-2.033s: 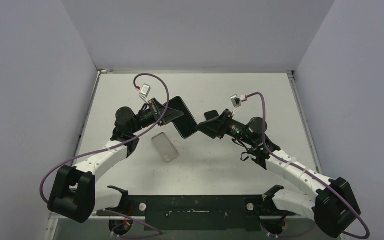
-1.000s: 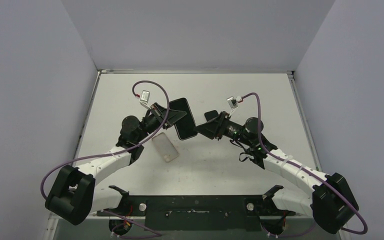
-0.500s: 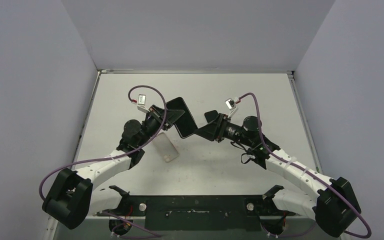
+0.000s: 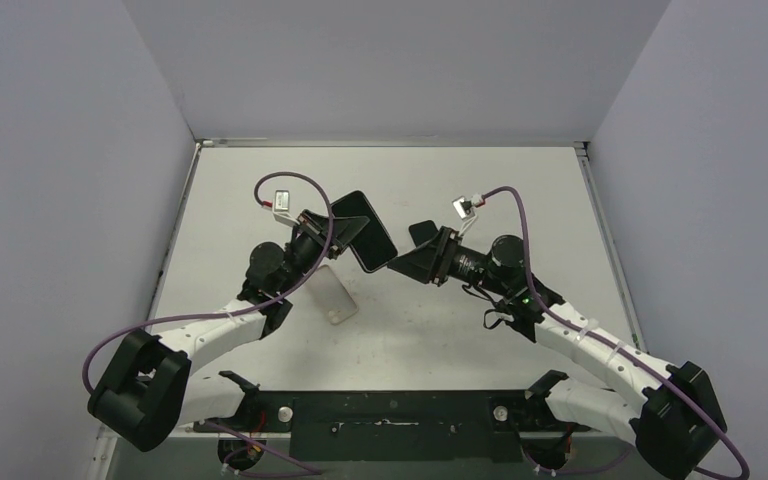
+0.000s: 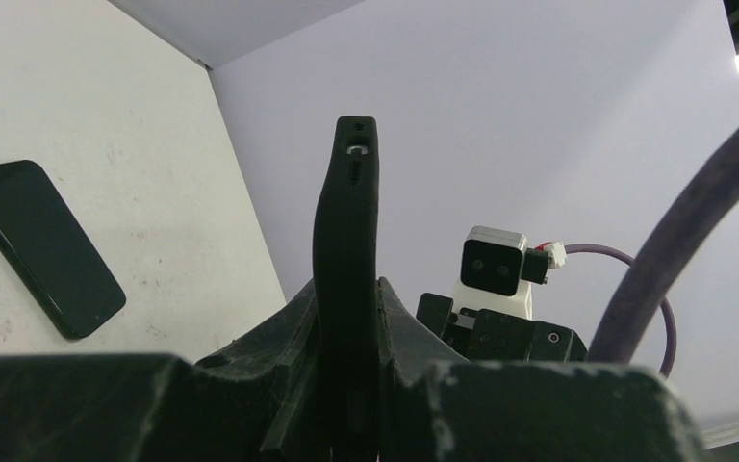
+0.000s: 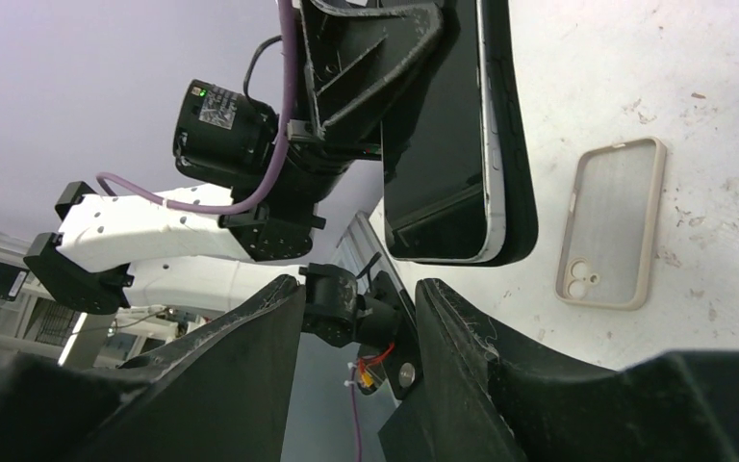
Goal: Take the phone out of the phone case
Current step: Remove the phone case from the phone.
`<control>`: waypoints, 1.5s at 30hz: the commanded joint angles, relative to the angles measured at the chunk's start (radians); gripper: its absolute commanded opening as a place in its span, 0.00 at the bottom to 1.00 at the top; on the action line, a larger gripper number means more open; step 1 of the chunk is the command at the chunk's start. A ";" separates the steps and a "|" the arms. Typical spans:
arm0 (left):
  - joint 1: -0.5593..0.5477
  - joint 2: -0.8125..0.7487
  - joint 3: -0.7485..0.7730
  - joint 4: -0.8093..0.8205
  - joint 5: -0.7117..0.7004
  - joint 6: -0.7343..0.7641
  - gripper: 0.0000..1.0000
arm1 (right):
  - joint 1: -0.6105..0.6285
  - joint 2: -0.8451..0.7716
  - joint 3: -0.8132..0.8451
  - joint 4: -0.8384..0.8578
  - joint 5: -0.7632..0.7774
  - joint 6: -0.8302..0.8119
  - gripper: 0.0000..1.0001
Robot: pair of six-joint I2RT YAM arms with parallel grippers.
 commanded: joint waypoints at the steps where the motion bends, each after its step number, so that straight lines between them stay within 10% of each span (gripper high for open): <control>1: -0.005 -0.015 0.015 0.160 -0.005 -0.009 0.00 | -0.003 -0.026 0.017 0.076 0.036 0.036 0.47; 45: -0.024 -0.031 0.031 0.177 0.041 -0.072 0.00 | -0.011 0.039 -0.045 0.235 0.089 0.158 0.47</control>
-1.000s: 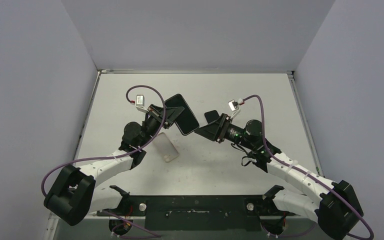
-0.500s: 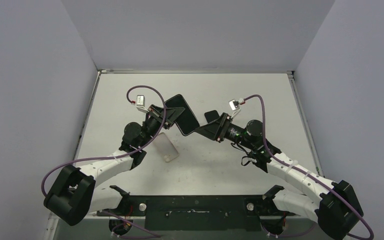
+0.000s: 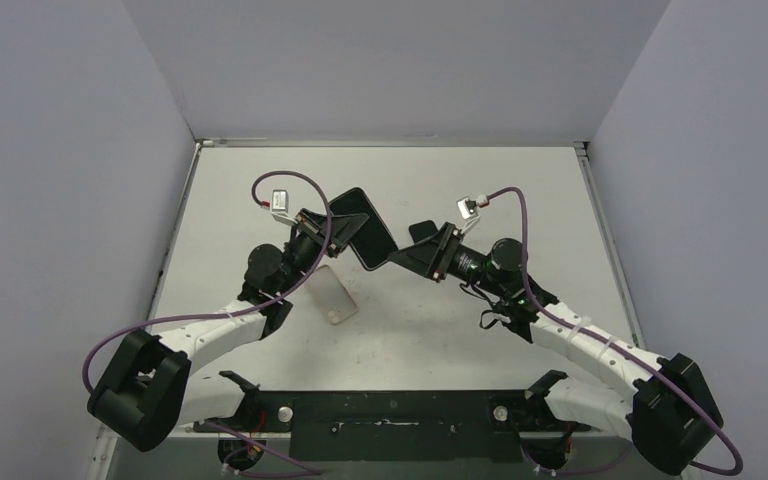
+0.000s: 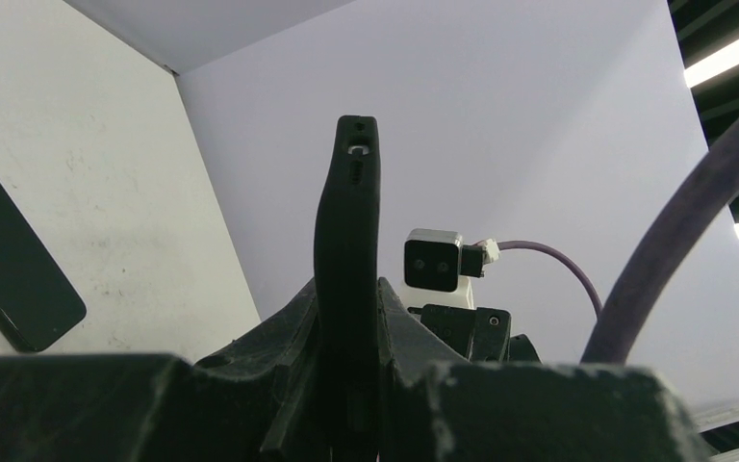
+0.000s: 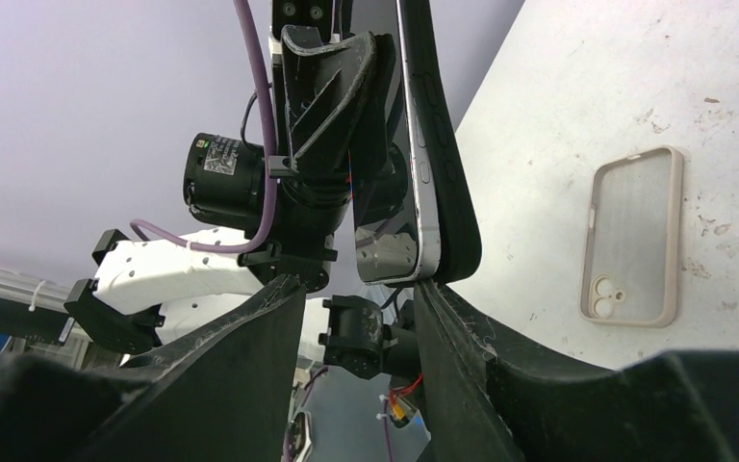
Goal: Take the phone out of the phone case
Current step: Remove the phone case from the phone.
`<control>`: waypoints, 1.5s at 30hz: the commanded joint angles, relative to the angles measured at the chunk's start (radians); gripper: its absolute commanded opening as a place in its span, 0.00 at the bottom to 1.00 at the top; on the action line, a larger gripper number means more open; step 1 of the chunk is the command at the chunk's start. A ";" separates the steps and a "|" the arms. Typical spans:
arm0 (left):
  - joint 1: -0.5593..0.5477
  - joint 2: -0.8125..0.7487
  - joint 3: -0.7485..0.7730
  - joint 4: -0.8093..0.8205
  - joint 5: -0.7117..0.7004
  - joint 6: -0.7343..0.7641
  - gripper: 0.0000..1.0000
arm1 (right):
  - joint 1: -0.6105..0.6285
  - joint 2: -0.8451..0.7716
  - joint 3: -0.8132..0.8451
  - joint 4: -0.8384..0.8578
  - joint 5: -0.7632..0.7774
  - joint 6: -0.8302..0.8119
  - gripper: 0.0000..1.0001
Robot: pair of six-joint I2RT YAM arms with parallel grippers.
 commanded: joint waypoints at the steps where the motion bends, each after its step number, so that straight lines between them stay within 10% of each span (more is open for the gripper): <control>1: -0.017 -0.030 0.040 0.126 0.046 -0.031 0.00 | -0.012 0.016 -0.012 0.119 0.035 0.042 0.47; 27: -0.173 0.005 0.044 0.196 0.067 -0.001 0.00 | -0.033 0.117 0.028 0.270 0.028 0.080 0.42; 34: -0.180 0.005 0.049 0.192 0.081 0.066 0.00 | -0.037 0.153 0.035 0.357 -0.003 0.125 0.13; 45: -0.051 -0.145 -0.004 -0.017 0.109 0.215 0.59 | -0.088 0.078 0.004 0.349 0.004 0.203 0.00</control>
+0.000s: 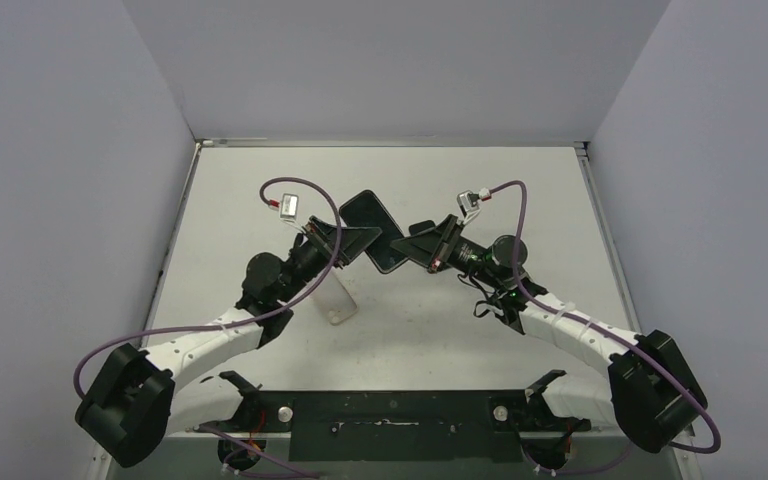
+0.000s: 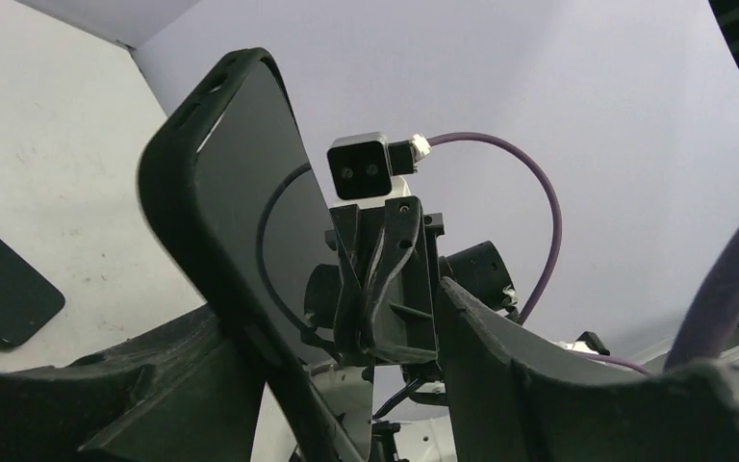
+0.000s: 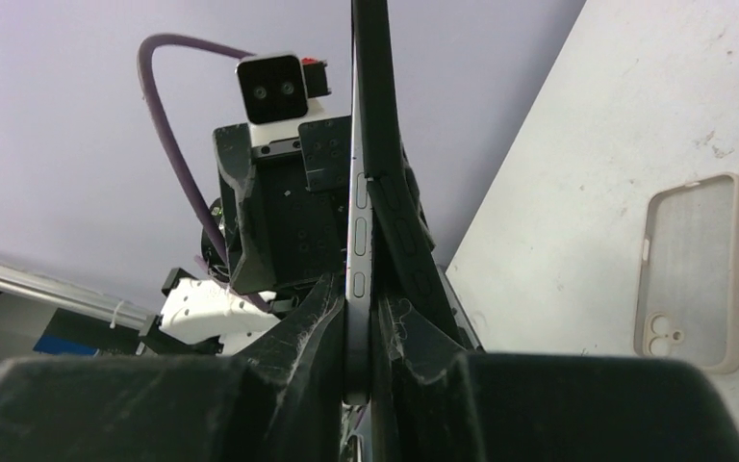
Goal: Take the phone out of the phone case
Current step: Remove the phone case from the phone.
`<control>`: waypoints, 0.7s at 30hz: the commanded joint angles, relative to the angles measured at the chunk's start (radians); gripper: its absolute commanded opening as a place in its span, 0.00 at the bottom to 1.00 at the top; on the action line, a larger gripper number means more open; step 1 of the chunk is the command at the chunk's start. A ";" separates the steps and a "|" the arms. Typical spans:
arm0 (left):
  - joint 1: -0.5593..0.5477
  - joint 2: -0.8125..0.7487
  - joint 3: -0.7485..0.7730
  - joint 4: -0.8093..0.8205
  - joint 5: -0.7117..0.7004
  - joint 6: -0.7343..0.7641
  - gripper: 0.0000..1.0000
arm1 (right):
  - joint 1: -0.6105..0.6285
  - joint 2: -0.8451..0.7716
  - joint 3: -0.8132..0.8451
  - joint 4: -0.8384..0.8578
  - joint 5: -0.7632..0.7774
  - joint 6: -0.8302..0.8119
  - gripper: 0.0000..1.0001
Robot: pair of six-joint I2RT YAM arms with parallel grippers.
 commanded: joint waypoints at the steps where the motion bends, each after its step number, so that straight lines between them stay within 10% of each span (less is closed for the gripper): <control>1: 0.058 -0.097 -0.006 -0.030 0.080 0.079 0.61 | -0.036 -0.065 0.022 0.072 0.061 0.035 0.00; 21: 0.007 -0.076 0.003 -0.174 0.119 0.175 0.80 | -0.033 -0.067 0.033 0.106 0.108 0.074 0.00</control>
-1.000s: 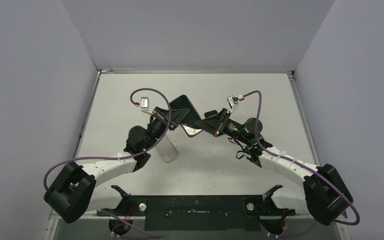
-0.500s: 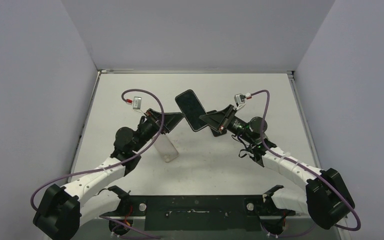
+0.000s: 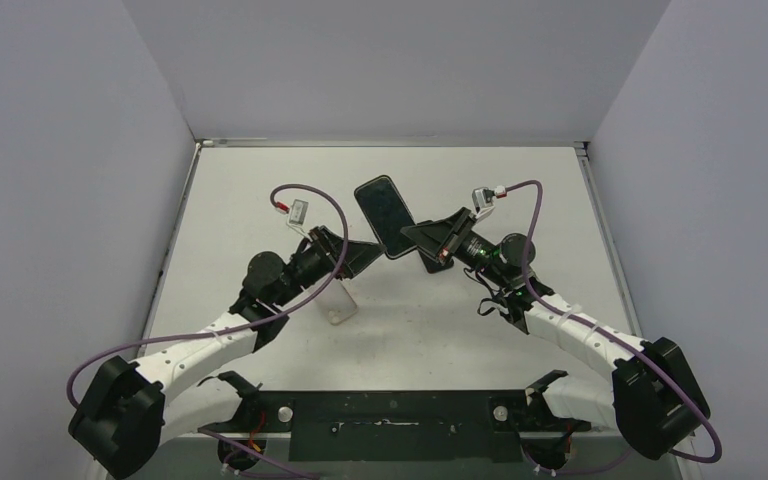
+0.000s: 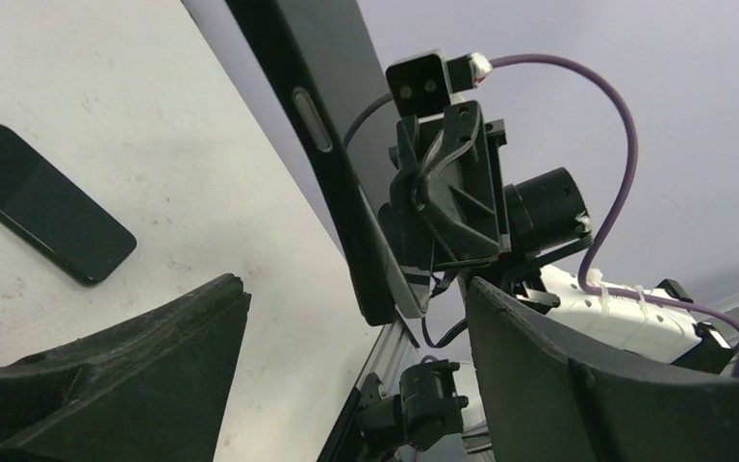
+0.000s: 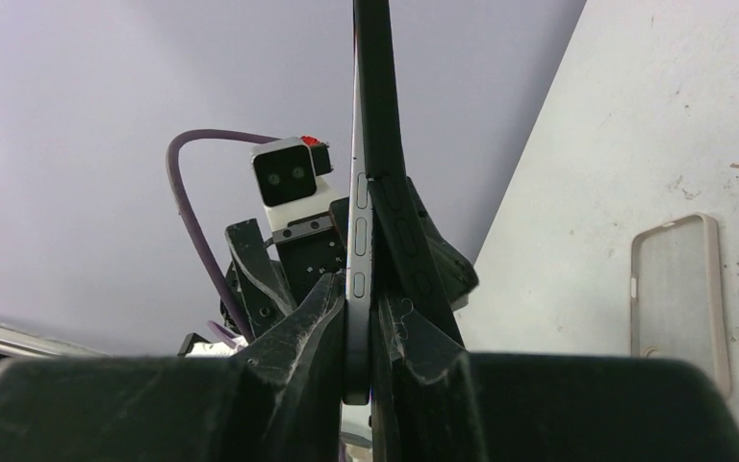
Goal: Take the phone out of the phone case
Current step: Remove the phone case from the phone.
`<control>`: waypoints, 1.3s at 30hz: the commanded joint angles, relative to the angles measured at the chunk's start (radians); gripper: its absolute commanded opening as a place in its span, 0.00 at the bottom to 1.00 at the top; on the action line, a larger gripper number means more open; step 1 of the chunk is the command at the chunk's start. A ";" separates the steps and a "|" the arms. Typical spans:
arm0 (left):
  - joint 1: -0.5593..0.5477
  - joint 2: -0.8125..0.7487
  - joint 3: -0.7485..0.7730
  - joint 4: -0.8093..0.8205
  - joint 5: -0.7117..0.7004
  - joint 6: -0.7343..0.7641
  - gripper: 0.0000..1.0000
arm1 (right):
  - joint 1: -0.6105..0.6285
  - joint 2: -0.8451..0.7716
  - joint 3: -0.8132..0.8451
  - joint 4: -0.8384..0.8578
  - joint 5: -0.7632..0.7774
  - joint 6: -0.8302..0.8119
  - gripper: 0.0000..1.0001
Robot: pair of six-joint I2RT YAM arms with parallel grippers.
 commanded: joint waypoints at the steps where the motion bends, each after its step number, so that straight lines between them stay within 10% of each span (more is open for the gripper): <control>1: -0.027 0.038 0.015 0.035 0.015 0.017 0.80 | 0.015 -0.026 0.034 0.132 0.027 0.019 0.00; 39: -0.037 0.065 -0.050 0.188 0.010 -0.077 0.68 | 0.029 -0.052 0.028 0.103 0.026 -0.006 0.00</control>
